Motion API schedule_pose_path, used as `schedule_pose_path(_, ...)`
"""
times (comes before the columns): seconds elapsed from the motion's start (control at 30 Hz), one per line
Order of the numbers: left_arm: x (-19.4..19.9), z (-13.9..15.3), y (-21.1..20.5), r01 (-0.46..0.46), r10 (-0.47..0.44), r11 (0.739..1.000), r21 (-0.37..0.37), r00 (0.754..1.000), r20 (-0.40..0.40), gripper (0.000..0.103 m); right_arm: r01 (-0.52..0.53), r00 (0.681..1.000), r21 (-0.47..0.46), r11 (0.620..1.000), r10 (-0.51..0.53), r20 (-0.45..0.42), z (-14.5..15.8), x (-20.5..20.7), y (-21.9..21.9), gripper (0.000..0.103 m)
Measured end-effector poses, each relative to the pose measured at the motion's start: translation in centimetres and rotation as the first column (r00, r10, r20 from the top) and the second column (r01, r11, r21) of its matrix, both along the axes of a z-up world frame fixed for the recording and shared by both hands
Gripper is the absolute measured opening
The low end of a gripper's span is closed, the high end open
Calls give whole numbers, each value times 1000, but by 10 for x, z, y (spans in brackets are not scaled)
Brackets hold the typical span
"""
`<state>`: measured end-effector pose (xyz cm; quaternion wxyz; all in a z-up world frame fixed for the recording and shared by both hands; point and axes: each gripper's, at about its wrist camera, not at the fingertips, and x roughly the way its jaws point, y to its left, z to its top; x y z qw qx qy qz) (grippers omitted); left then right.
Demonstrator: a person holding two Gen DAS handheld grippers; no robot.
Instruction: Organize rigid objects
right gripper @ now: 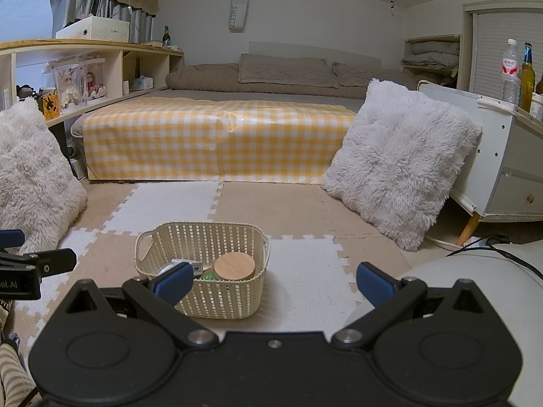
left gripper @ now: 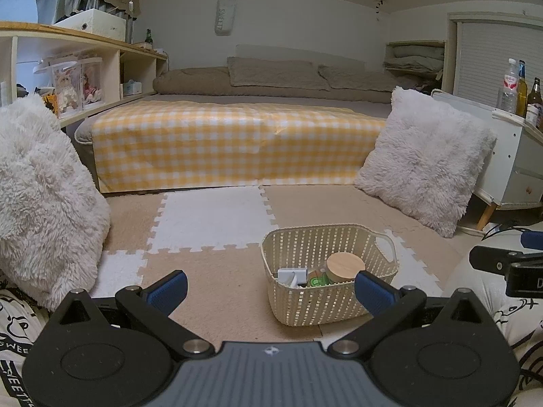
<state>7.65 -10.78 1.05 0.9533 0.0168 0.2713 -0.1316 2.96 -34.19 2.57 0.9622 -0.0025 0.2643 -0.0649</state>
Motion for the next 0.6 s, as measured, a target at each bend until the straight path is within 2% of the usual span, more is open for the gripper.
schedule_pose_path(0.6, 0, 0, -1, -2, 2, 1000, 0, 1000, 1, 103, -1, 1000, 2, 1000, 1, 1, 0, -1, 1, 103)
